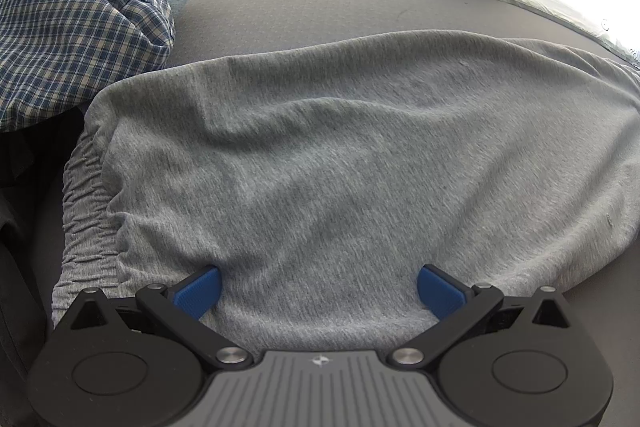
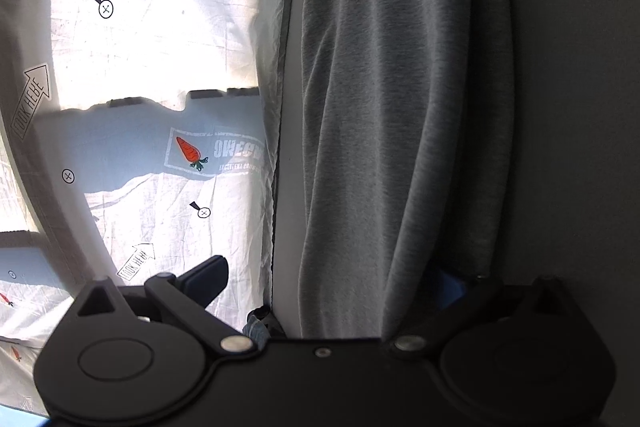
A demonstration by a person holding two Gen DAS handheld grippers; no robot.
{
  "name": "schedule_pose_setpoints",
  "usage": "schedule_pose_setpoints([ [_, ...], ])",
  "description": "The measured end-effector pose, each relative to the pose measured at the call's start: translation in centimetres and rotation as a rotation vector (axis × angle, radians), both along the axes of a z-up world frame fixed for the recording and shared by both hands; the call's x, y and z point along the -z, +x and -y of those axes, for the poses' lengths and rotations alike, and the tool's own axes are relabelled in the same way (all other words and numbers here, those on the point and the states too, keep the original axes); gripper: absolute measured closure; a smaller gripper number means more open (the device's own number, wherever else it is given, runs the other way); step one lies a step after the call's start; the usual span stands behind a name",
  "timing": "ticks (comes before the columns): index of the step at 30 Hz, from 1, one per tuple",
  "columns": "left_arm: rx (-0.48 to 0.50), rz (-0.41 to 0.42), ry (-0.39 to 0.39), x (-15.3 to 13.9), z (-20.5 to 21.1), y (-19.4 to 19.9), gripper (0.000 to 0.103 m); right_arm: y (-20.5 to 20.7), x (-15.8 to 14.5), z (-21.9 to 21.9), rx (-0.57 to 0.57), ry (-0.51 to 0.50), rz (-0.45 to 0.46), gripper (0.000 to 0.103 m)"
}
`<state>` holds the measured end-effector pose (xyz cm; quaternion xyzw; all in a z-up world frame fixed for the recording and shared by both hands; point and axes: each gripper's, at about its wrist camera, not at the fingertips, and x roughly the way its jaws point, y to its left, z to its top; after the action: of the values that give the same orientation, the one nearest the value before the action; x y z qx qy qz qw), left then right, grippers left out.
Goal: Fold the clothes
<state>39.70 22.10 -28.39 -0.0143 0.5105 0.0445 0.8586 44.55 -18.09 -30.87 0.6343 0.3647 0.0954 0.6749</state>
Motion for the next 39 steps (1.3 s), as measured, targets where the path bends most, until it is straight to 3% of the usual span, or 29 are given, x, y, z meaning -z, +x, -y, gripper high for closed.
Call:
schedule_pose_setpoints([
  [3,-0.001,-0.001,0.000,0.0,0.0,0.0,0.000,0.6,-0.5,-1.2,-0.074,-0.066,-0.009,0.001],
  [11,-0.001,0.001,0.000,-0.1,0.1,-0.1,0.000,0.8,-0.3,-6.4,-0.397,-0.025,-0.001,0.000],
  [14,-0.002,0.004,0.000,0.0,0.0,-0.1,0.000,-0.5,0.0,-7.1,-0.448,0.027,-0.011,0.001],
  [21,-0.005,0.015,0.000,0.0,0.1,-0.3,0.000,-3.4,1.0,-5.7,-0.400,0.178,-0.050,0.001],
  [29,-0.016,0.022,-0.004,0.0,0.1,-0.6,0.000,-5.2,0.3,-4.5,-0.375,0.147,-0.068,0.003],
  [31,-0.025,0.019,-0.011,-0.1,0.1,-0.9,0.000,-5.6,-0.6,-4.2,-0.382,0.083,-0.065,0.003],
  [33,-0.052,0.021,-0.029,-0.3,-0.1,-1.5,0.000,-5.8,-2.5,-4.1,-0.402,-0.065,-0.039,0.003],
  [35,-0.082,0.033,-0.083,-0.6,-0.5,-2.6,0.000,-5.9,-5.2,-4.6,-0.431,-0.323,0.017,0.003],
  [39,-0.144,0.071,-0.245,-1.8,-1.6,-5.1,0.000,-6.0,-9.9,-8.2,-0.458,-0.980,0.178,0.001],
])
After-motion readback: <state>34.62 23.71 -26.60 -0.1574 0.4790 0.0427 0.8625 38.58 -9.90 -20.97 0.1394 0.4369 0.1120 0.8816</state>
